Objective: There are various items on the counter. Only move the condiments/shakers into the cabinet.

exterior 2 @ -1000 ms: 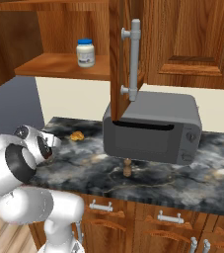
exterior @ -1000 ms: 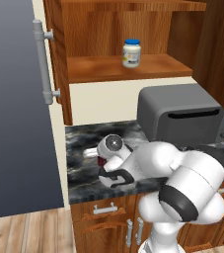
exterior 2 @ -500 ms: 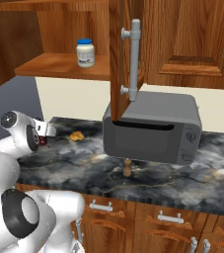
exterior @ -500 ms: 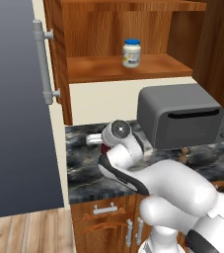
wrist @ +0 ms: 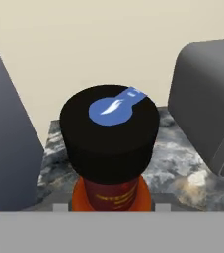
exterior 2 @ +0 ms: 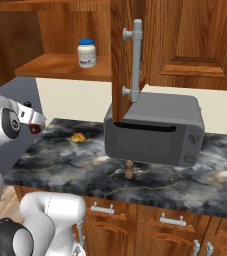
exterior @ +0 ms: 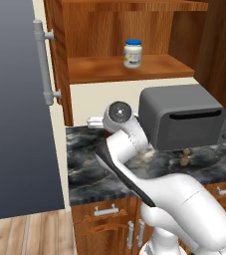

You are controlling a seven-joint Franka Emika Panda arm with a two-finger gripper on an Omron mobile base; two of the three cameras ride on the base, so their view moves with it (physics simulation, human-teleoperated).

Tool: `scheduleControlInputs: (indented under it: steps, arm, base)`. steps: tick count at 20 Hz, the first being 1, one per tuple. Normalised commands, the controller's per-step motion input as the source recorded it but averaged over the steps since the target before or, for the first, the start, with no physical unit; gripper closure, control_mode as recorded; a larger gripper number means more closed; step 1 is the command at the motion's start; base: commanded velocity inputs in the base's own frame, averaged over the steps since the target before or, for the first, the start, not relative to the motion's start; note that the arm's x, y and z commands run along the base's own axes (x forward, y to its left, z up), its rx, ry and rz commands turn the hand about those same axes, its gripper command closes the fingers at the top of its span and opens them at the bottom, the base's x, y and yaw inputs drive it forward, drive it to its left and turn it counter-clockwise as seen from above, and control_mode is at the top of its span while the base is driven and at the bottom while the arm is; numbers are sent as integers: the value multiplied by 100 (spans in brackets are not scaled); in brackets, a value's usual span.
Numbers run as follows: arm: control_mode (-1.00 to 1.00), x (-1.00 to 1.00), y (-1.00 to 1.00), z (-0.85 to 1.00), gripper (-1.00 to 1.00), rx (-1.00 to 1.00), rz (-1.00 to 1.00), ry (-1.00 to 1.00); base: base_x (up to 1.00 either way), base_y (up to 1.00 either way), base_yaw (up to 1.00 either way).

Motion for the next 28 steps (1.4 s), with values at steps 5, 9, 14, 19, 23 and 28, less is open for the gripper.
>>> scheduleControlInputs:
  steps: [5, 9, 14, 19, 23, 28]
  arm:
    - [-100, -11, 0, 100, 100, 0, -11, -6]
    - [-100, -7, 0, 100, 100, 0, -8, -3]
    - [-100, -5, -10, 100, 100, 0, -4, -4]
    - [-100, -13, -21, 89, 100, 0, 2, -4]
    - [-100, -4, -10, 53, 100, 0, 8, -5]
    - [-100, 0, -36, 6, 100, 1, 15, -1]
  base:
    - [0, 0, 0]
    - [0, 0, 0]
    - [0, 0, 0]
    - [0, 0, 0]
    - [0, 0, 0]
    - [0, 0, 0]
